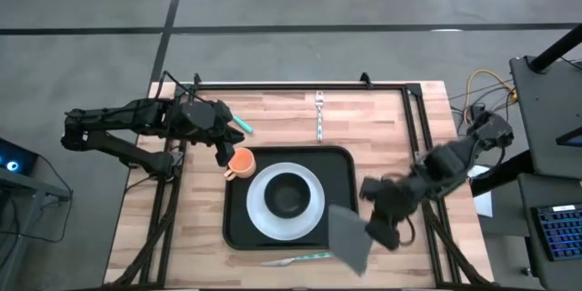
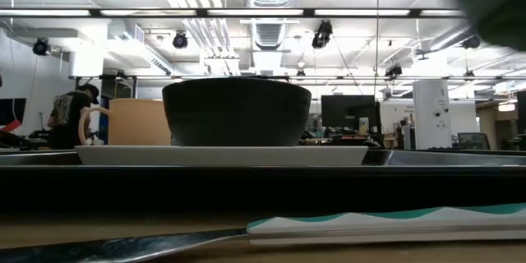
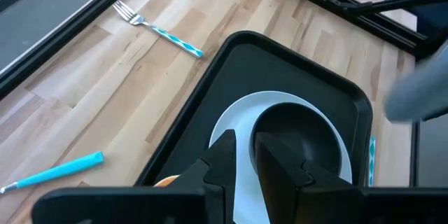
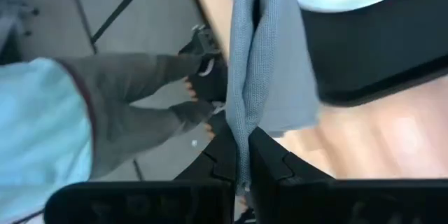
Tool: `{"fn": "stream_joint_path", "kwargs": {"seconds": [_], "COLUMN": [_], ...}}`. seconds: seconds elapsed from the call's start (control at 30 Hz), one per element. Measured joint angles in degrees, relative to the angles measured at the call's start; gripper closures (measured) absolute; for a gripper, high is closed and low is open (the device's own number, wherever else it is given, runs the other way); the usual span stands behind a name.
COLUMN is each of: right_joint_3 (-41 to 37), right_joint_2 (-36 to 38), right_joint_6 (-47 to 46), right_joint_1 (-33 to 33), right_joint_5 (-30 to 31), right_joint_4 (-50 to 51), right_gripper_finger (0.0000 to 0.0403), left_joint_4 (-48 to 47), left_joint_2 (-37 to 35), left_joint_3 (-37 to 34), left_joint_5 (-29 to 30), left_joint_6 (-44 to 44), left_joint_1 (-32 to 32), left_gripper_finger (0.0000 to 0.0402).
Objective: Set up tray
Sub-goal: Put the table napkin on the tray
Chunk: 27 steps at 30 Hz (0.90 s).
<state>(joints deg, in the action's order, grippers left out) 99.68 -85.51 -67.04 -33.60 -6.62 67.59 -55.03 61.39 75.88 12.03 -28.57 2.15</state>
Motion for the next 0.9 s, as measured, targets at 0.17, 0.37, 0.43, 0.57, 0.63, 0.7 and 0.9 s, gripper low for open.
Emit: {"fn": "stream_joint_path", "kwargs": {"seconds": [0.17, 0.37, 0.43, 0.57, 0.63, 0.7, 0.9], "right_joint_3": [-5.68, -11.39, -13.61, -18.66, -20.54, -22.05, -26.87], "right_joint_2": [-1.58, -1.56, -1.58, -1.32, -1.08, -0.76, 2.88], "right_joint_6": [-5.11, -2.42, 0.48, 5.35, 6.70, 8.96, 15.14], "right_joint_1": [-5.31, -4.06, -2.70, -0.57, 0.24, 1.13, 6.49], "right_joint_5": [-1.36, -1.66, -3.33, -7.20, -8.49, -10.16, -11.42], "right_joint_4": [-8.27, -10.22, -13.29, -24.55, -26.64, -26.49, -26.22], "right_gripper_finger": [0.0395, 0.0395, 0.0395, 0.0395, 0.0395, 0.0395, 0.0395], "left_joint_4": [0.00, -0.02, -0.02, -0.02, -0.02, -0.04, -0.04], "left_joint_2": [-0.04, -0.04, -0.04, -0.04, -0.04, -0.04, -0.04], "left_joint_3": [0.02, 0.04, 0.04, 0.04, 0.04, 0.04, 0.04], "left_joint_5": [-0.04, -0.15, -0.15, -0.27, -1.17, -1.63, -1.70], "left_joint_6": [-0.68, -0.97, -0.97, -1.22, -1.97, -1.99, -2.02], "left_joint_1": [0.00, 0.00, 0.00, 0.00, 0.00, 0.00, 0.02], "left_gripper_finger": [0.0364, 0.0364, 0.0364, 0.0364, 0.0364, 0.0364, 0.0364]}}
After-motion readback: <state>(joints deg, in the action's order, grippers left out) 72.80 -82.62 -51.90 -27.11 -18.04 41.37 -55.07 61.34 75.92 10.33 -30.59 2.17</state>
